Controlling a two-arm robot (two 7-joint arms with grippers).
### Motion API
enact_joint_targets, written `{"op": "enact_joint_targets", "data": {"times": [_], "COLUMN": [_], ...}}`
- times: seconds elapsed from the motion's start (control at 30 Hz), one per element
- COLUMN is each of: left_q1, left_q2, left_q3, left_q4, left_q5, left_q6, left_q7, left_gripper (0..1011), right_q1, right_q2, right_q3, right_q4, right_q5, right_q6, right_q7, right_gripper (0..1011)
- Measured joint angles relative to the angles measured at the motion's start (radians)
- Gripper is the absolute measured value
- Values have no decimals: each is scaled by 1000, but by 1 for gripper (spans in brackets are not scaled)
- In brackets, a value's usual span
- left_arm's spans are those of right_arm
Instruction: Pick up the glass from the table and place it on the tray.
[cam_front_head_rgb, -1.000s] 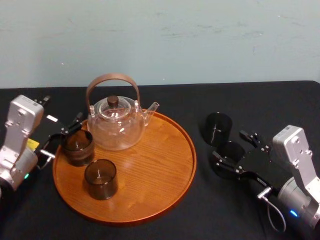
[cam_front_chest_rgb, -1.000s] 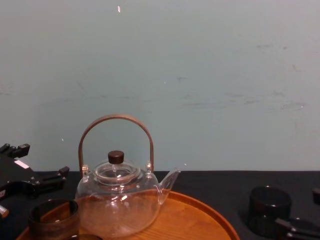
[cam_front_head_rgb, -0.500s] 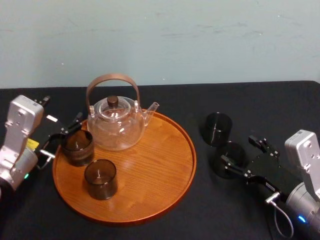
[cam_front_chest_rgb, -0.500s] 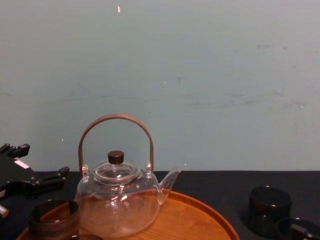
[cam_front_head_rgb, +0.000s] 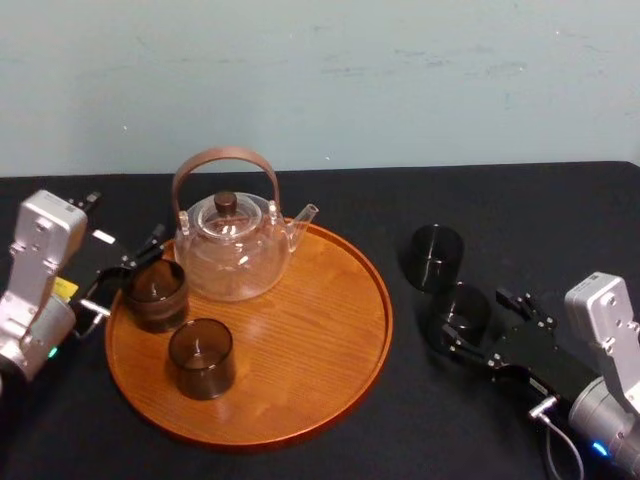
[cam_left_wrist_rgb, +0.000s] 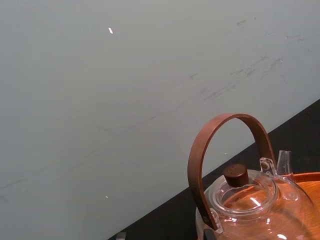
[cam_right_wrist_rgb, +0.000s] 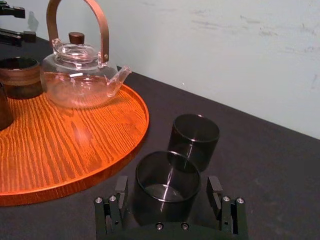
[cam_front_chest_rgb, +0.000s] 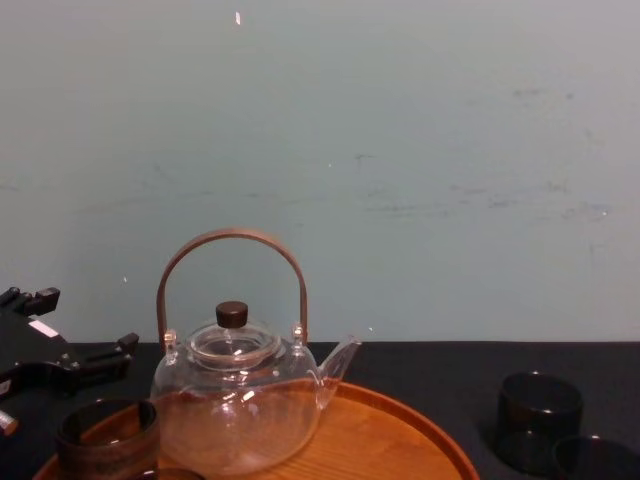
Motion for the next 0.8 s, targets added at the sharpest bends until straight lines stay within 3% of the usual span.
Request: {"op": "enact_joint_targets", "data": {"times": [0.8], "left_q1": [0], "left_q2": [0], "left_q3": [0], "left_q4": [0], "left_q5": [0], "left_q6": [0], "left_q7": [0], "left_gripper": [1001], "right_q1": [34], "right_q2": [-67], "right_q3": [24], "right_q4": [97], "right_q5": [-21], "right_q6": [2], "right_q7": [75], "right_gripper": [1002]}}
